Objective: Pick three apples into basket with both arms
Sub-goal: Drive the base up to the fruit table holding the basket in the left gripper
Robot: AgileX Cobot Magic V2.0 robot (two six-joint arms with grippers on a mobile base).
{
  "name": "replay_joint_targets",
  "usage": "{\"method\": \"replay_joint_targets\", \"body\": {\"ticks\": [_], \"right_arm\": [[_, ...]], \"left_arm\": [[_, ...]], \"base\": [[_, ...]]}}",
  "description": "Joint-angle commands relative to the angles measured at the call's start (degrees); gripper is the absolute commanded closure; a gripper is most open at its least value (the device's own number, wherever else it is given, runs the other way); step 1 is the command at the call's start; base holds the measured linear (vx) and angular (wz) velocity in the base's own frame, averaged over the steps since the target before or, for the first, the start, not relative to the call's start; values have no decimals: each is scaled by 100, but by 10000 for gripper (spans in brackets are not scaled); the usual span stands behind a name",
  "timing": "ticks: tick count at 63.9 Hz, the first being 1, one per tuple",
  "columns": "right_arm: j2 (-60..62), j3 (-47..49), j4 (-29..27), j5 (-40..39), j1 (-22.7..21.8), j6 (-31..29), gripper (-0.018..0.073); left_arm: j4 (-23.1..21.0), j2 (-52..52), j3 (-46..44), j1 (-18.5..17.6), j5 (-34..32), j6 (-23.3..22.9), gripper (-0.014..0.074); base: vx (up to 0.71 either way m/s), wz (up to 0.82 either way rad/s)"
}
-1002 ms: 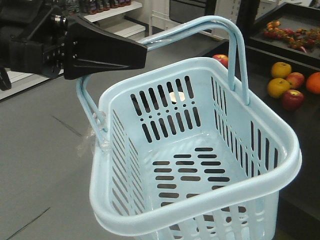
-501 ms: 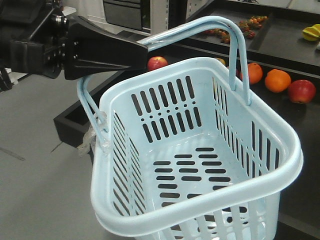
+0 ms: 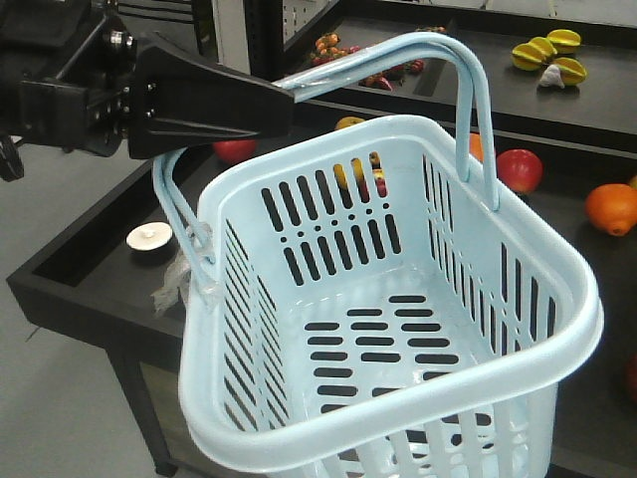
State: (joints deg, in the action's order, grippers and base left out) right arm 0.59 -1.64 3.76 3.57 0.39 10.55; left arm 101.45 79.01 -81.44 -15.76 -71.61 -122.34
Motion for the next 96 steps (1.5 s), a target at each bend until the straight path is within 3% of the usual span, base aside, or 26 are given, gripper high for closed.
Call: {"method": "replay_joint_targets", "body": {"ticks": [1, 96], "right_arm": [[60, -74, 52, -389, -39, -59, 564], [60, -74, 52, -389, -39, -59, 564]], "left_arm": [[-2, -205, -143, -8, -683, -77, 603], [-2, -205, -143, -8, -683, -77, 603]], "base": [[5, -19], [6, -20]]}}
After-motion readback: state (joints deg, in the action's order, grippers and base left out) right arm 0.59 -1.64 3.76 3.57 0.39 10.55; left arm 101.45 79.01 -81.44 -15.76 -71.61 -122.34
